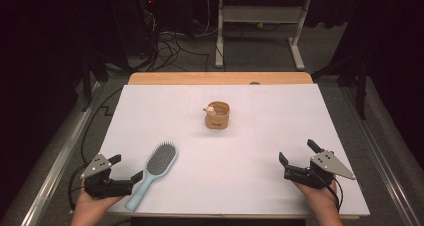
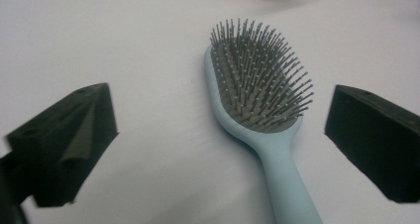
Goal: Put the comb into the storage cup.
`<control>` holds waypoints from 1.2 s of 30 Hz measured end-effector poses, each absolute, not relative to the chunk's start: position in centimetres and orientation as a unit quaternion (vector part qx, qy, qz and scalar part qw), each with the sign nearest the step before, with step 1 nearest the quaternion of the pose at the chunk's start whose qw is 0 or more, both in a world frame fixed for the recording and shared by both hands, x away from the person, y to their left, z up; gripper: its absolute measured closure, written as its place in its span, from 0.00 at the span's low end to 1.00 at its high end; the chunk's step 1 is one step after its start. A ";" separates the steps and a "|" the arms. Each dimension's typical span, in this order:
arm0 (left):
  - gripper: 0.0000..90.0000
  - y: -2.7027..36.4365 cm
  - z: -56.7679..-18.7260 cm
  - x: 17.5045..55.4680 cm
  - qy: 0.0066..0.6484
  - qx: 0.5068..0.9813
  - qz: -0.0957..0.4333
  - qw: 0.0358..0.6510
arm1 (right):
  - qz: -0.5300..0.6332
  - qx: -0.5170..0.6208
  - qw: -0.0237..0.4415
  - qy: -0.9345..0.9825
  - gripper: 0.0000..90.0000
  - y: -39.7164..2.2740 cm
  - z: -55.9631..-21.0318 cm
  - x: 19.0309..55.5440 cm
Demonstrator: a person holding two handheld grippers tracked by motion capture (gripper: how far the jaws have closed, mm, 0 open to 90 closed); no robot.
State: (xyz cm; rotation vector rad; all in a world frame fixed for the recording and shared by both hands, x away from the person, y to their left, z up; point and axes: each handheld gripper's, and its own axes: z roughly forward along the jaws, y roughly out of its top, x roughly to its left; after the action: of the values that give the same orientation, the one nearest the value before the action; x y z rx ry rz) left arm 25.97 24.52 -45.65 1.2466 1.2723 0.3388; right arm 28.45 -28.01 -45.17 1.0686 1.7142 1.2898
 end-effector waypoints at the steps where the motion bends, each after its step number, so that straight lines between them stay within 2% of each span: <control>1: 0.00 24.5 -45.7 26.0 0.553 0.543 0.149 0.615 | 0.500 0.417 0.364 0.666 0.00 -28.0 -45.2 28.5; 15: 0.01 24.1 -45.8 26.8 0.572 0.549 0.145 0.592 | 0.498 0.414 0.365 0.670 0.00 -27.8 -45.2 28.5; 25: 0.01 23.0 -46.0 27.9 0.596 0.584 0.125 0.537 | 0.498 0.413 0.361 0.672 0.00 -27.9 -45.3 28.6; 36: 0.01 21.3 -45.9 28.3 0.594 0.620 0.117 0.500 | 0.501 0.412 0.362 0.669 0.00 -28.0 -45.1 28.4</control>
State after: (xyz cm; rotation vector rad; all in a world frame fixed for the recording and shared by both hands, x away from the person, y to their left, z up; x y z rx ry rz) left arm 28.27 21.33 -45.95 1.4985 1.4361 0.2818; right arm 28.44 -27.95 -45.12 1.0608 1.7239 1.2902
